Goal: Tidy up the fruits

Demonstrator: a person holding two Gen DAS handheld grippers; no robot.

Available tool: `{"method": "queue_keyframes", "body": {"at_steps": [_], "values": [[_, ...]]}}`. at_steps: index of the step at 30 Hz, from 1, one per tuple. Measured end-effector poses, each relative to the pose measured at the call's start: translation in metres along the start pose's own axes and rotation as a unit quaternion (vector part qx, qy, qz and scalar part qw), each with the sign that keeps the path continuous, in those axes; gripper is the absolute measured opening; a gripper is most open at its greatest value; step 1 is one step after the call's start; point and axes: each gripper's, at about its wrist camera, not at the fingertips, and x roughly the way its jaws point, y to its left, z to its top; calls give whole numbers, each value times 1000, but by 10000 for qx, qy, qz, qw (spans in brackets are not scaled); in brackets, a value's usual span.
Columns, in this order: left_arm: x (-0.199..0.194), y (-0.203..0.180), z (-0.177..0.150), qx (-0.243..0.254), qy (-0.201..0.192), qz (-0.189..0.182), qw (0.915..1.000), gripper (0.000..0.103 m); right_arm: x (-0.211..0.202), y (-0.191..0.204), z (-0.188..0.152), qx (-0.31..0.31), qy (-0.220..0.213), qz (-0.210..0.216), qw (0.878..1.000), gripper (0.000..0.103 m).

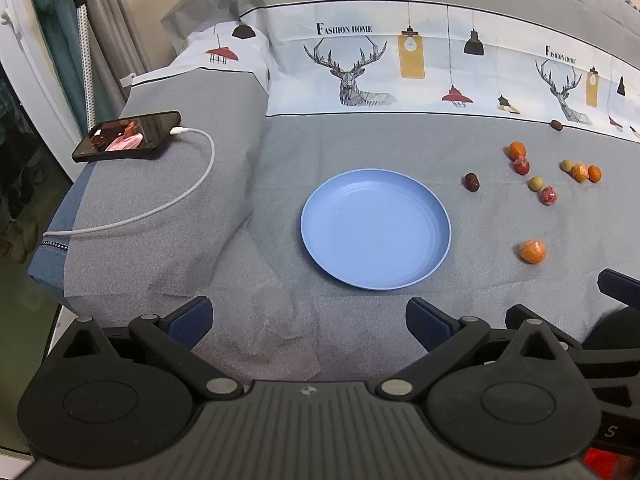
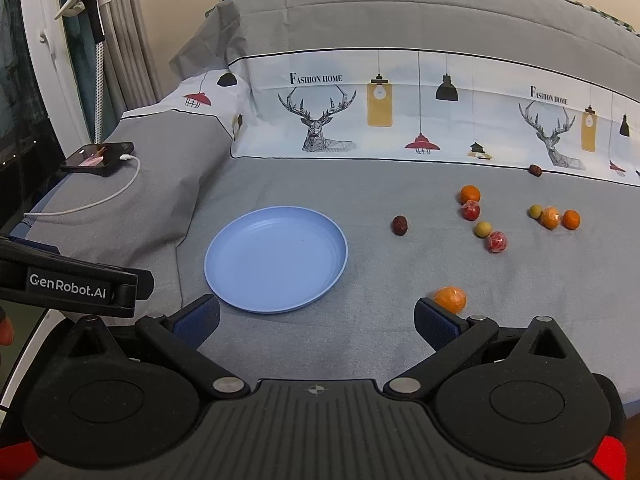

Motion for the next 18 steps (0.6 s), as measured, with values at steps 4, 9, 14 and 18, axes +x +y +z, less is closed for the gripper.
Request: {"method": "queue_keyframes", "body": {"at_steps": [4,9,14,18], "values": [[6,-4,2,30,132,-43,9999,103,3,-9,-1,118,-46,-99,9999,103],[26,-24,11,211,411,-299,9985,103,13,-44,-5,436,-206,-651,9967,103],[55,-57,33,328,631,-726,9948,103,60,-99,-18,849,255,-1201,9888,102],[90,-87,68,187,793,-1434,9863,103,106,-125,-25,1072,608,-1206,9850,102]]}}
